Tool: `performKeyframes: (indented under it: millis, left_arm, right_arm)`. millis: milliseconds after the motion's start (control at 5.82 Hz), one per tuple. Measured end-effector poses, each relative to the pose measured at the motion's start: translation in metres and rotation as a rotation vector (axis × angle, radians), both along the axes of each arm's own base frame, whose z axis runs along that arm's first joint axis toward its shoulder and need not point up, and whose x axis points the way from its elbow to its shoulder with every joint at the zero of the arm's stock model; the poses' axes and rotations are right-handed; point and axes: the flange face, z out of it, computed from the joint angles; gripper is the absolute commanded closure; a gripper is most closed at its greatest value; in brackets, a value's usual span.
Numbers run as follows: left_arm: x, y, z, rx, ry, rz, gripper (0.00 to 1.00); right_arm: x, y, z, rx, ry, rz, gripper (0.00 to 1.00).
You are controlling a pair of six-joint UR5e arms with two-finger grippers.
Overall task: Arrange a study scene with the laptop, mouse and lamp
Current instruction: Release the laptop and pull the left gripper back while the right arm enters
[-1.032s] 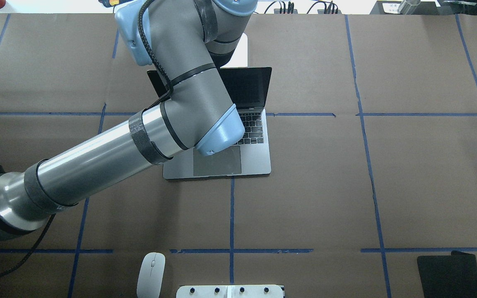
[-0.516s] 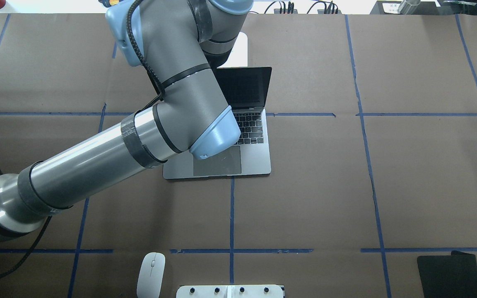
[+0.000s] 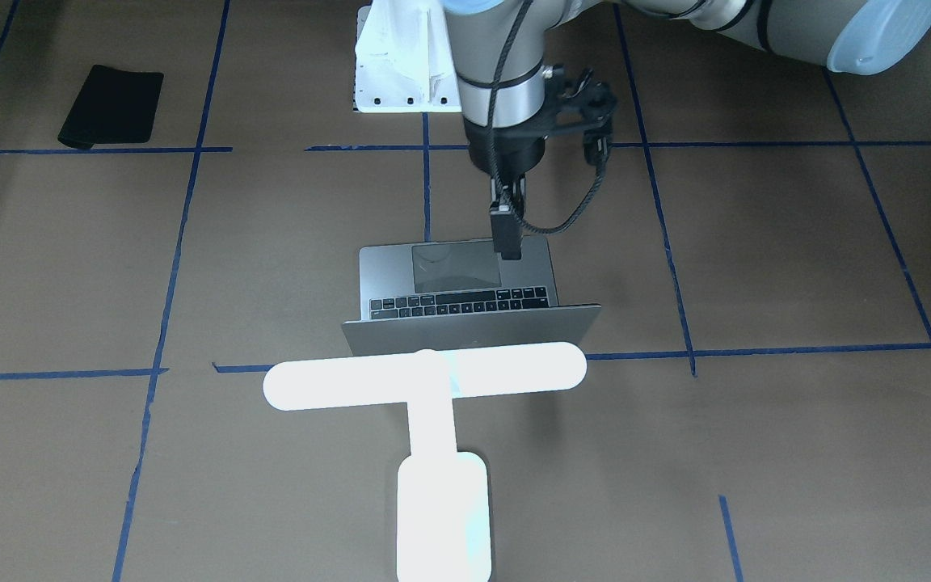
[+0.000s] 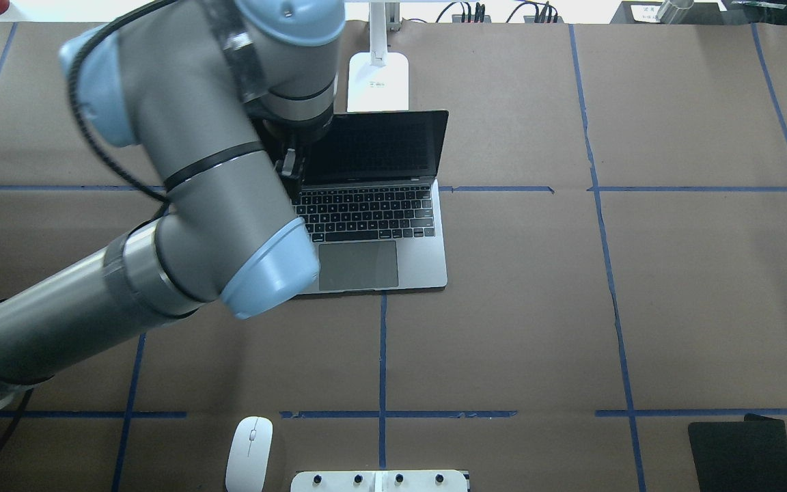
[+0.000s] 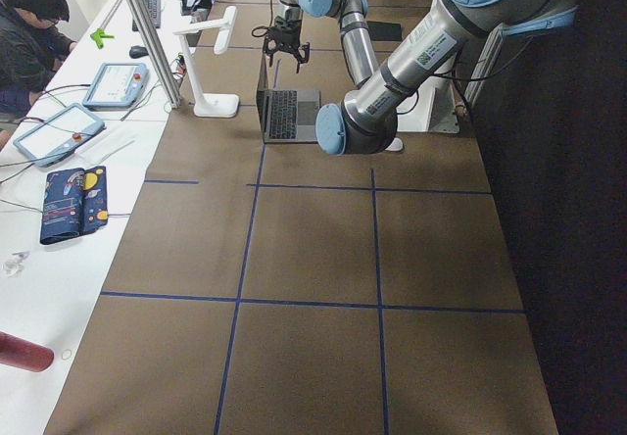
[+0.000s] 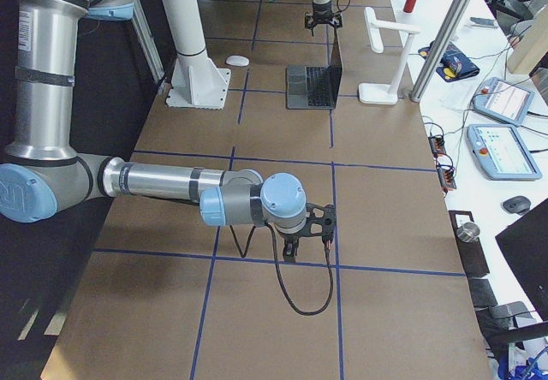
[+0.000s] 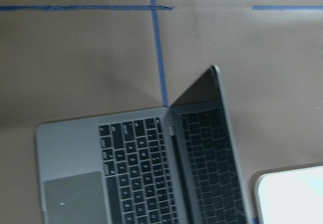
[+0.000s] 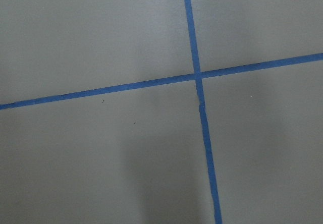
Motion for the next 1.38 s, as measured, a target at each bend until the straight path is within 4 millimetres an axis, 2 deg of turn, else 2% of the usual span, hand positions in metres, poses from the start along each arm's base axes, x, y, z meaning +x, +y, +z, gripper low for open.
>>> performKeyframes:
  millis: [172,344,516,688,860,1032,1204,1376]
  left_arm:
    - [-0.008,0.022,0.008,0.019,-0.014,0.06,0.0]
    - [-0.015,0.053,0.017,0.063,-0.03,0.155,0.0]
    - [-0.033,0.093,0.034,0.143,-0.03,0.281,0.0]
    - [-0.05,0.124,0.05,0.231,-0.03,0.403,0.0]
    - [-0.053,0.149,0.06,0.313,-0.036,0.534,0.0]
    - [-0.044,0.169,0.069,0.385,-0.046,0.668,0.0]
    - [-0.027,0.19,0.079,0.468,-0.031,0.787,0.0]
    - [-0.012,0.207,0.096,0.554,0.021,0.852,0.0]
  right_arm:
    - [-0.026,-0.004,-0.018,-0.017,0.015,0.004,0.0]
    - [-0.056,-0.006,-0.042,-0.034,0.039,0.007,0.0]
    - [-0.091,-0.003,-0.068,-0.058,0.055,0.01,0.0]
    - [-0.133,0.004,-0.093,-0.088,0.077,0.016,0.0]
    - [-0.179,0.014,-0.115,-0.109,0.089,0.036,0.0]
    - [-0.218,0.025,-0.126,-0.116,0.089,0.054,0.0]
    - [-0.25,0.038,-0.127,-0.119,0.108,0.057,0.0]
    - [-0.266,0.052,-0.121,-0.119,0.131,0.046,0.0]
